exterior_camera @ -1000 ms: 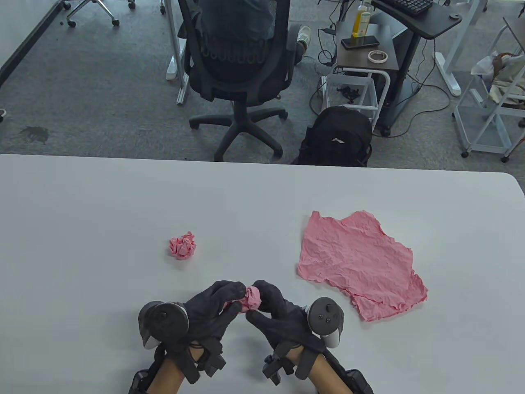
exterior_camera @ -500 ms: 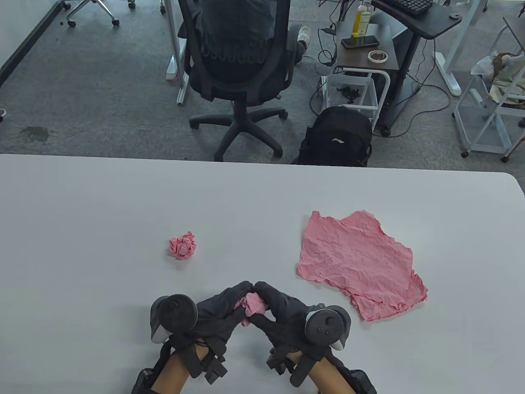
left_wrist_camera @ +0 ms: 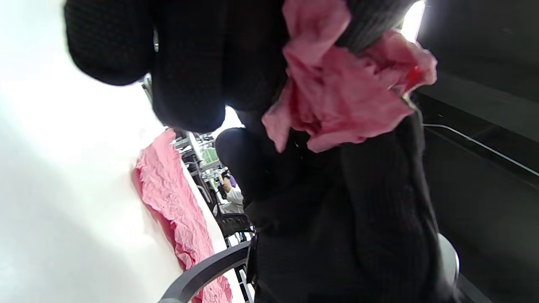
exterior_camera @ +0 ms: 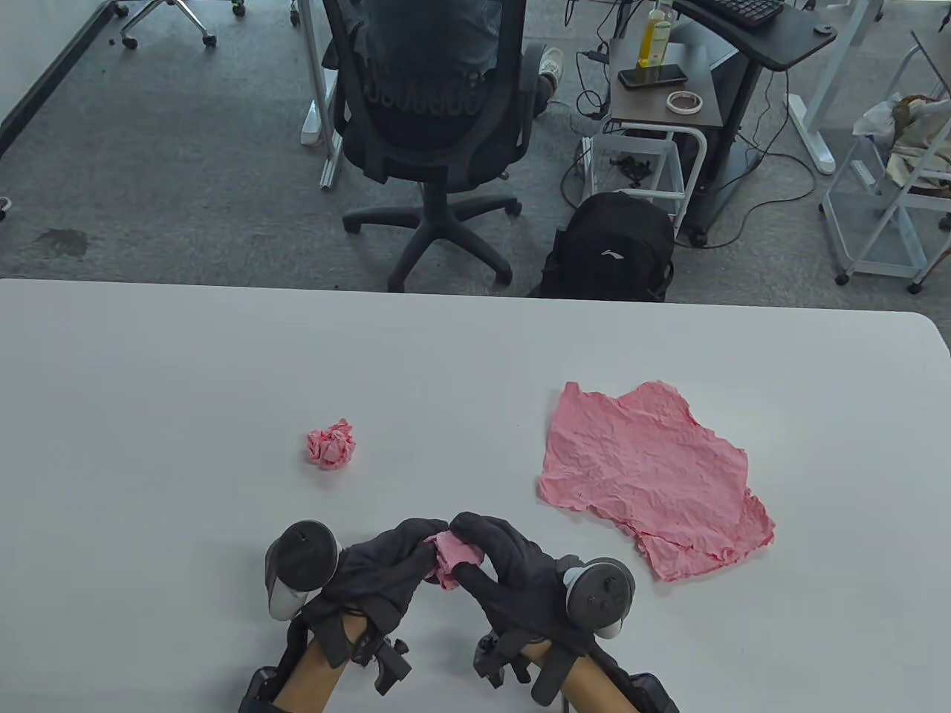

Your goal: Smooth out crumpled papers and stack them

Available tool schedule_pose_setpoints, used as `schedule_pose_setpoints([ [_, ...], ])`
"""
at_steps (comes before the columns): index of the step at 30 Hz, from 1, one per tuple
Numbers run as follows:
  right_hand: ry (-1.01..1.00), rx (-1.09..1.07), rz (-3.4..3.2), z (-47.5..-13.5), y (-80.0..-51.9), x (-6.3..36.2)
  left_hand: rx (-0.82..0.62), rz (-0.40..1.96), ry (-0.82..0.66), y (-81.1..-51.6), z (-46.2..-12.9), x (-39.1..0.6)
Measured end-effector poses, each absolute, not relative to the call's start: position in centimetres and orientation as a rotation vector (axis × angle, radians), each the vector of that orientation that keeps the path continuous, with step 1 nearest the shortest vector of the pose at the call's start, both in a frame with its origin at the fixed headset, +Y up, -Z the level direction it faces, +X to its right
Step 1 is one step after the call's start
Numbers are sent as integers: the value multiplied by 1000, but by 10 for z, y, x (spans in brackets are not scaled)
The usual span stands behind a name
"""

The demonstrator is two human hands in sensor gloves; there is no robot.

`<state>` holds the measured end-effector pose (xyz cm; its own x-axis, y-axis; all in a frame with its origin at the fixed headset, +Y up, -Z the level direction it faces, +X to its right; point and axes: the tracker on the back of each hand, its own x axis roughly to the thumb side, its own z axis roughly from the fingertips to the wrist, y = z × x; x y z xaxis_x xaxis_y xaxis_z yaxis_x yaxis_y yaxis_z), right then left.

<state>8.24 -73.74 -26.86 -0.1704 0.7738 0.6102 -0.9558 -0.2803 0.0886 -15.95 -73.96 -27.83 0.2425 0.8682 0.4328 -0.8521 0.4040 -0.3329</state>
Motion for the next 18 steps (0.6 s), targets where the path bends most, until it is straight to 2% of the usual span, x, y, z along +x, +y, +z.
schedule_pose_setpoints([
  [2,-314,557,1738,-275,-742,89,-28,1160,-681,-735,-277,-157],
  [4,-173,479,1684,-281,-750,96,-17,1113,-704,-733,-275,-154],
  [6,-218,476,1610,-282,-749,98,-28,1061,-689,-736,-274,-151],
  [8,-272,539,1650,-280,-744,97,-70,1086,-666,-741,-276,-149],
  [11,-395,661,1799,-272,-732,90,-51,1072,-617,-744,-276,-150],
  [14,-308,765,1896,-267,-733,79,-27,1056,-631,-740,-276,-152],
  [16,-208,788,1944,-267,-737,74,-68,1127,-642,-741,-276,-150],
  [18,-243,805,2045,-263,-739,72,-97,1162,-617,-744,-275,-148],
])
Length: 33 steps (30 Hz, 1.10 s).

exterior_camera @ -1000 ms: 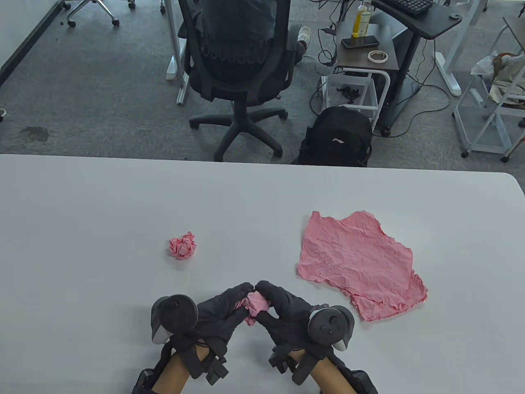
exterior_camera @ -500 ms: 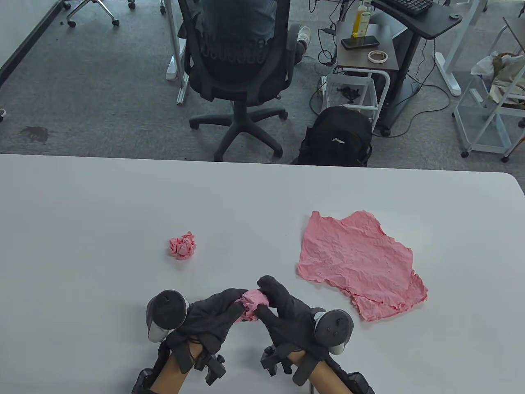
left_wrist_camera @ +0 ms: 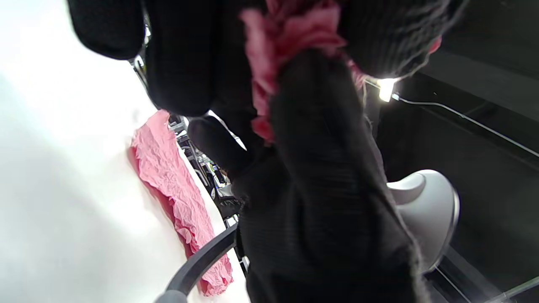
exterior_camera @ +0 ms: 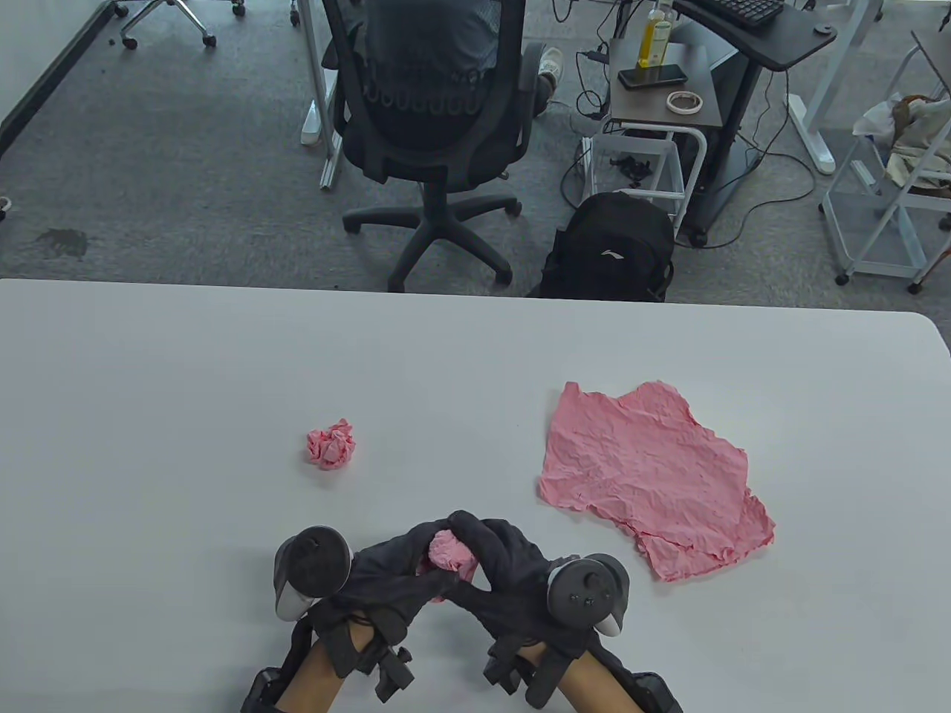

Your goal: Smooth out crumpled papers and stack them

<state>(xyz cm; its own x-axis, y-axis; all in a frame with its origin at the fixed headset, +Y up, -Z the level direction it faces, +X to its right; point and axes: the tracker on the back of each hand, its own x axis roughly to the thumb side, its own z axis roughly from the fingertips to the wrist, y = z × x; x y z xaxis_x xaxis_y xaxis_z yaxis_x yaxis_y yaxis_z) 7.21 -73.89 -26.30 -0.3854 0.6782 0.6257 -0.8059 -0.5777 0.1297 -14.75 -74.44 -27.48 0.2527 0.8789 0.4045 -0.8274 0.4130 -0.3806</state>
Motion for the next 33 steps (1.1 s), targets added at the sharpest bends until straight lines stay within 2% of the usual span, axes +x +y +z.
schedule_pose_setpoints([
  [1,-361,808,2062,-264,-737,73,-72,1129,-591,-745,-276,-149],
  [4,-371,812,2056,-267,-732,78,-62,1108,-538,-745,-280,-154],
  [13,-66,718,1844,-279,-732,93,-81,1244,-498,-748,-285,-169],
  [15,-118,672,1869,-279,-732,98,-84,1236,-493,-749,-285,-169],
  [18,-247,696,2036,-276,-728,97,-128,1196,-645,-744,-279,-155],
  [21,-291,747,2112,-269,-725,87,-103,1000,-617,-742,-276,-144],
  [23,-296,730,2103,-269,-722,88,-15,916,-529,-740,-277,-149],
  [26,-294,684,2079,-274,-722,98,-43,1064,-544,-741,-282,-158],
  [29,-284,641,2024,-277,-723,107,-140,1234,-552,-747,-284,-159],
  [33,-316,710,1948,-275,-727,105,-49,1143,-464,-746,-284,-165],
])
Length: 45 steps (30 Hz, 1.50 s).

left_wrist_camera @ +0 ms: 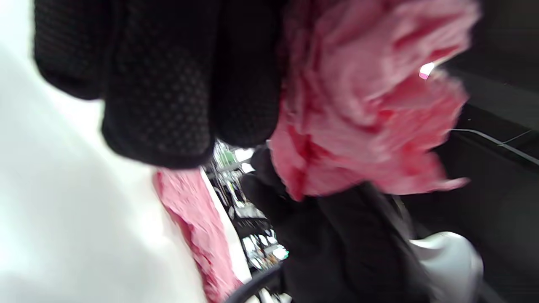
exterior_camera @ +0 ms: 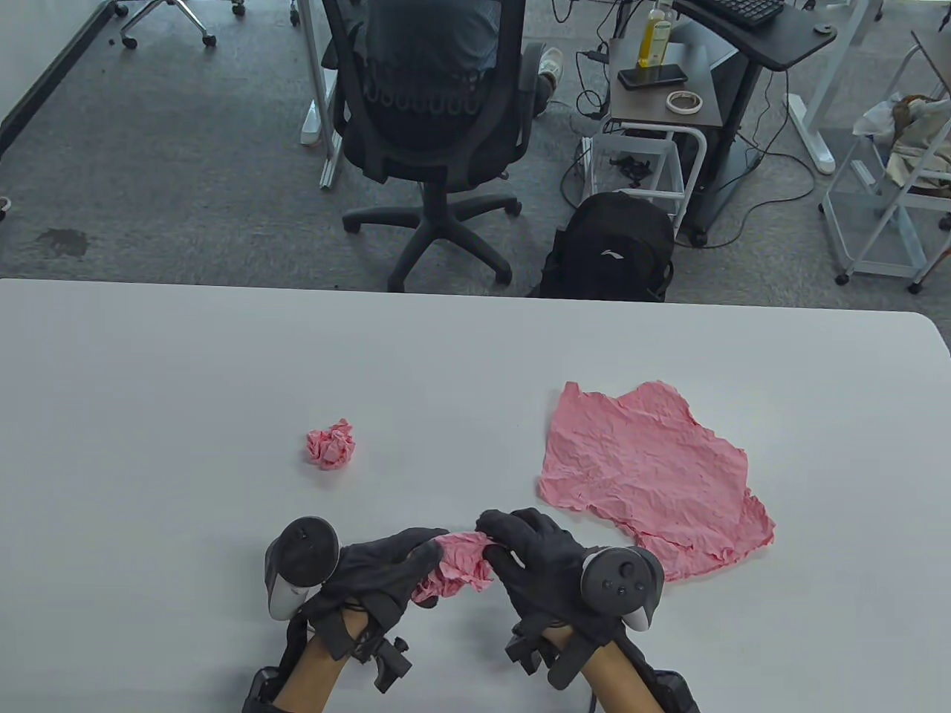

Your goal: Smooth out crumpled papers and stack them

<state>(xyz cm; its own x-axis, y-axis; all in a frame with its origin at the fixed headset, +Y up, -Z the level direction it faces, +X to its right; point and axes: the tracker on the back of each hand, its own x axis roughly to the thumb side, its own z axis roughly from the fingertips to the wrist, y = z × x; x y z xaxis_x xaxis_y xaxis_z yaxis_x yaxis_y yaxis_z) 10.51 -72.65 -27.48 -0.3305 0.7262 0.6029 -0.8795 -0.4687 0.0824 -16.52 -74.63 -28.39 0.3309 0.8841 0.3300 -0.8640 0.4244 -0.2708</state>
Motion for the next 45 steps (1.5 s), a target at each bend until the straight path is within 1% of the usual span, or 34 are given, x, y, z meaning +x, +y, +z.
schedule_pose_setpoints([
  [2,-295,841,1973,-270,-723,98,-6,1078,-408,-747,-284,-168],
  [4,-237,947,2023,-266,-721,89,-14,1050,-423,-748,-283,-167],
  [6,-146,983,2172,-262,-724,79,-55,1060,-451,-749,-283,-162],
  [7,-111,1011,2207,-261,-726,77,-61,1072,-435,-750,-282,-161],
  [8,-129,1023,2230,-260,-727,76,-69,1074,-435,-751,-283,-158],
  [11,-334,872,2022,-265,-724,85,-98,1075,-478,-753,-283,-160],
  [13,-340,703,1923,-269,-723,96,-78,1143,-469,-751,-285,-163],
  [14,-375,643,1924,-270,-724,102,-74,1186,-480,-750,-284,-164],
  [15,-448,552,1945,-272,-724,109,-66,1251,-522,-748,-283,-165],
  [16,-480,505,1964,-273,-724,113,-49,1290,-559,-745,-281,-165],
  [17,-512,440,1997,-274,-725,118,-11,1294,-560,-741,-278,-165],
  [18,-522,420,2011,-274,-726,120,13,1262,-564,-737,-277,-164],
  [19,-542,401,2007,-273,-726,121,16,1200,-598,-735,-277,-161],
  [21,-544,350,2010,-272,-726,119,-37,1127,-653,-738,-274,-151],
  [22,-539,349,2045,-270,-724,117,-89,1117,-677,-741,-272,-145],
  [24,-616,392,2175,-266,-721,112,-177,1127,-718,-746,-271,-135],
  [26,-642,458,2218,-263,-718,109,-217,1108,-722,-747,-270,-130],
  [27,-622,546,2155,-262,-716,104,-215,1058,-721,-748,-270,-129],
  [29,-476,646,1965,-264,-717,96,-156,982,-687,-747,-270,-132],
  [32,-162,685,1791,-267,-726,90,-68,963,-594,-746,-276,-143],
  [34,-72,703,1764,-270,-731,91,-65,1005,-559,-749,-280,-151],
  [38,-5,708,1636,-277,-736,91,-102,1104,-512,-755,-286,-160],
  [40,-5,694,1638,-276,-737,89,-122,1143,-518,-756,-286,-161],
  [42,-54,685,1693,-276,-737,90,-68,1113,-508,-753,-284,-162],
  [45,-118,658,1781,-276,-737,92,46,911,-543,-742,-279,-158],
])
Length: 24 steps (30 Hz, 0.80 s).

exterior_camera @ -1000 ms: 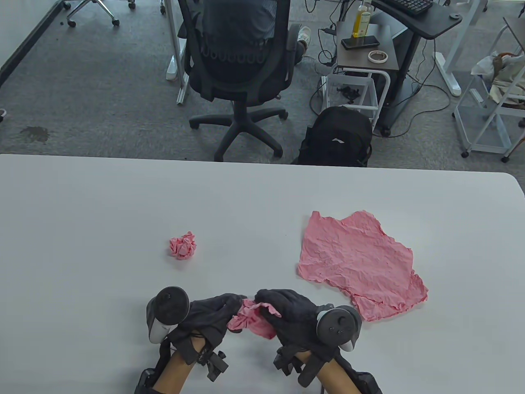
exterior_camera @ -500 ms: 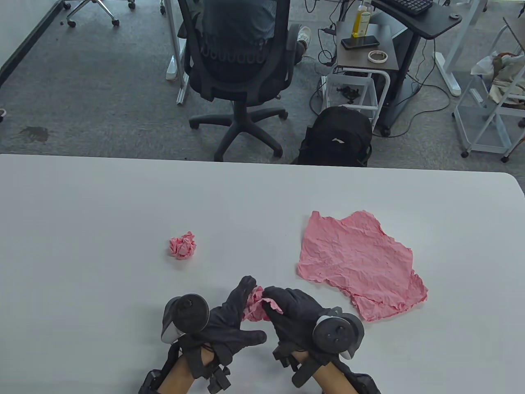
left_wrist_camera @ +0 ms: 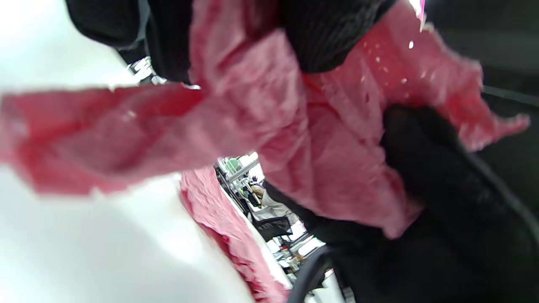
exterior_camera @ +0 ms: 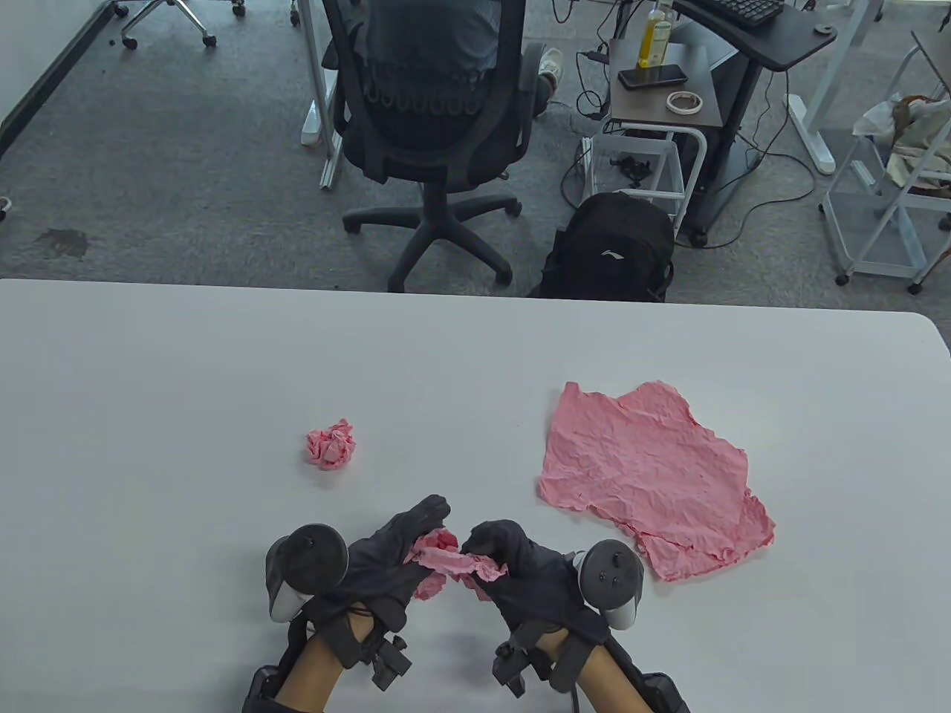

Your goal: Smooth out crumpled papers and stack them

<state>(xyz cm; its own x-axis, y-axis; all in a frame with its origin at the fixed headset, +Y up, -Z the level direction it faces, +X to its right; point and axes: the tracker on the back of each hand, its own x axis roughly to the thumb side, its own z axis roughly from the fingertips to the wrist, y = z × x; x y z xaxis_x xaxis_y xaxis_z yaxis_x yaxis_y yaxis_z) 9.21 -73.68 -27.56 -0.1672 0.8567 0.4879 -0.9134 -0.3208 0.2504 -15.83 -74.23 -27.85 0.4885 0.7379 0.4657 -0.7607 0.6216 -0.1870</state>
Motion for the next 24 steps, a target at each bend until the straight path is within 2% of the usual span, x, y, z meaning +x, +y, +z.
schedule_pose_setpoints([
  [3,-153,629,1893,-277,-738,95,137,818,-629,-732,-271,-154],
  [7,-198,559,1995,-280,-738,102,134,763,-677,-728,-269,-150],
  [9,-239,532,2000,-280,-737,106,61,799,-678,-733,-274,-150],
  [13,-276,546,1913,-279,-735,109,-173,1052,-593,-752,-285,-153],
  [14,-247,575,1854,-281,-736,107,-228,1070,-581,-758,-285,-154],
  [16,-60,638,1663,-283,-742,100,-306,1030,-552,-765,-287,-154],
  [17,11,627,1585,-283,-745,98,-310,992,-551,-765,-286,-154],
  [20,0,556,1540,-282,-748,97,-133,873,-525,-755,-285,-155],
  [24,-122,528,1679,-285,-745,106,-18,961,-540,-745,-281,-159],
])
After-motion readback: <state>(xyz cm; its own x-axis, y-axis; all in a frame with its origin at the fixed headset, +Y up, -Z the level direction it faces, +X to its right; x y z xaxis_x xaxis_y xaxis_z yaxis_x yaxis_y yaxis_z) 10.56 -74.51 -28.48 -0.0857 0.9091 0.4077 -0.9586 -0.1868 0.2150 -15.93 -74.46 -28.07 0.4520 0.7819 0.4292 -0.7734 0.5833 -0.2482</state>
